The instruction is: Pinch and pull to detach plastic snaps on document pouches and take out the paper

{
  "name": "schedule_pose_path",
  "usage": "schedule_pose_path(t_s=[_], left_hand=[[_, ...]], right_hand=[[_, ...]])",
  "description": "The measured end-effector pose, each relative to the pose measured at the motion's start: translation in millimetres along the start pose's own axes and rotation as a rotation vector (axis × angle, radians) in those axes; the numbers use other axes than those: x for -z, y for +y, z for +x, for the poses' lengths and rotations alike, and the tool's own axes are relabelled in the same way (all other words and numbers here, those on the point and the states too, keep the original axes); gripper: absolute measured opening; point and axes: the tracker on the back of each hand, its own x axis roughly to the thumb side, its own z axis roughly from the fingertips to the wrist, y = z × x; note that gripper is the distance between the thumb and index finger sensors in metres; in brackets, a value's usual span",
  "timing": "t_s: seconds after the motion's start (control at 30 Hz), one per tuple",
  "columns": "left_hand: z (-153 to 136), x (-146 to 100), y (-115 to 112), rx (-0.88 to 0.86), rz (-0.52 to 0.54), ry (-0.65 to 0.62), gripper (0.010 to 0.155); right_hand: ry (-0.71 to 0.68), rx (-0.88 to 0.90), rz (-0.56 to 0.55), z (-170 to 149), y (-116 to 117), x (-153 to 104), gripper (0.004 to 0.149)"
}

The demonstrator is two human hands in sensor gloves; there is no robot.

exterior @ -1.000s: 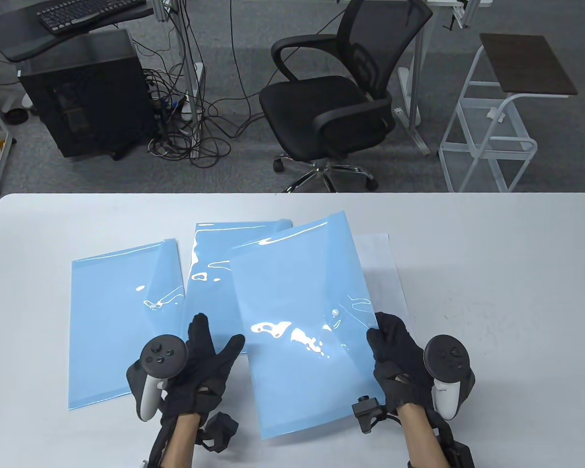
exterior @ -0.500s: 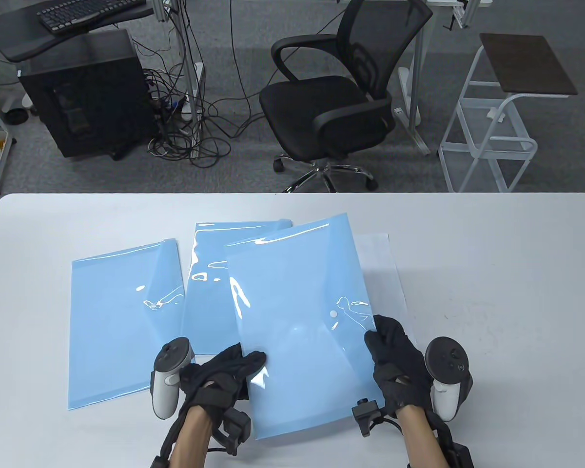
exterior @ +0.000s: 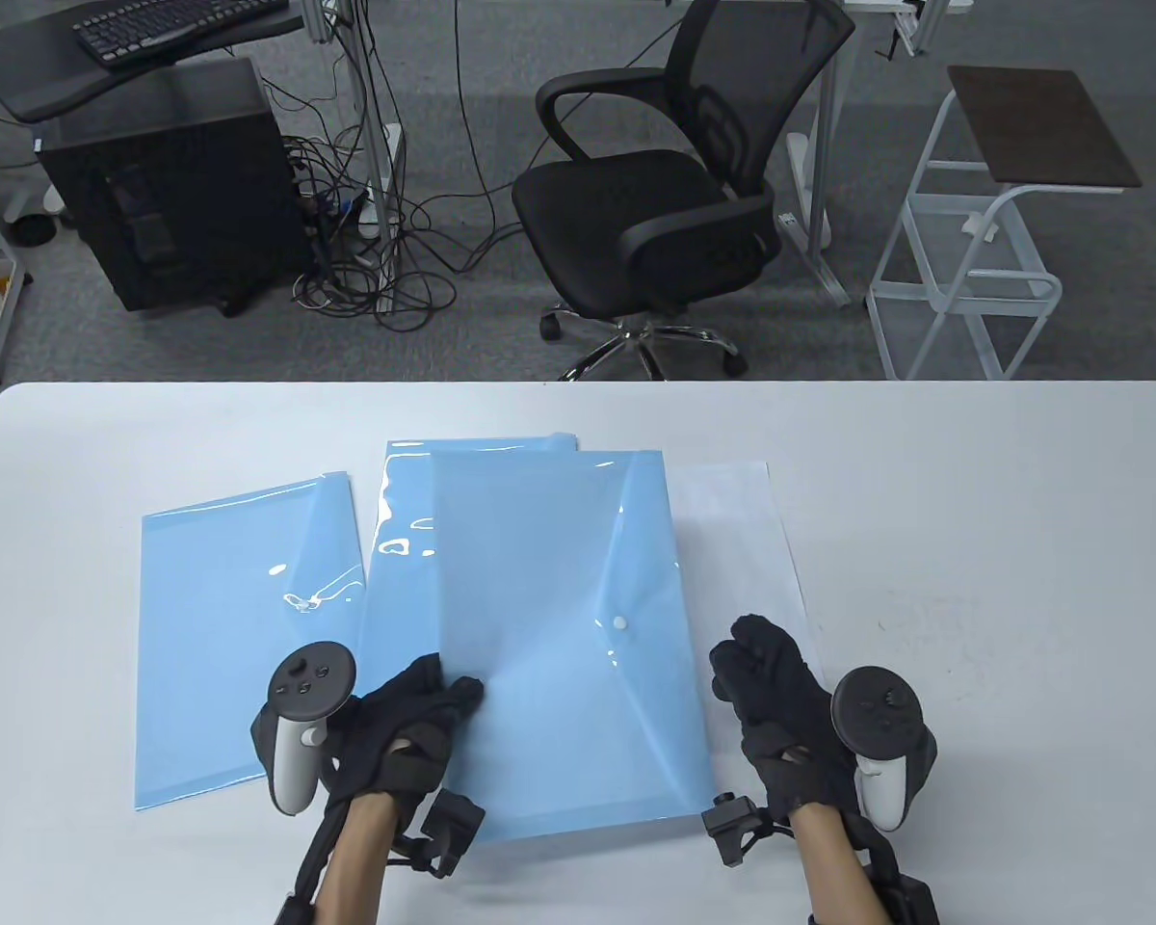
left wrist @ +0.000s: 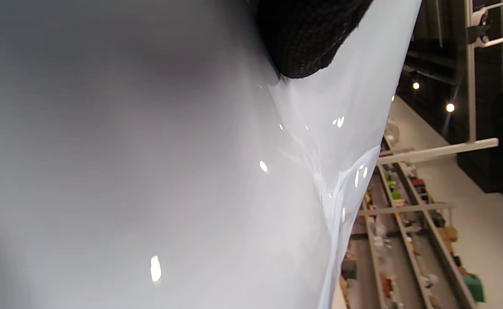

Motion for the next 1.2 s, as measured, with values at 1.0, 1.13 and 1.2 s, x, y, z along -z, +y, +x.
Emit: schedule_pose_path(t_s=[1.0,1.13,1.2], left_hand=[[-53,20,-11,0.086,-0.048,0.232,0.045],[-53,20,-11,0.108,-0.053,0.251,0.046],[-53,20,-9,0.135,-0.049,0.255,0.046]], right_hand=[[-0.092,-0.301,0.193,15,30,-3,0.085],[-0.104,-0.43,0.264,25,50,0,0.087],[-0.112,-0.523,0.301,28,61,3,0.089]])
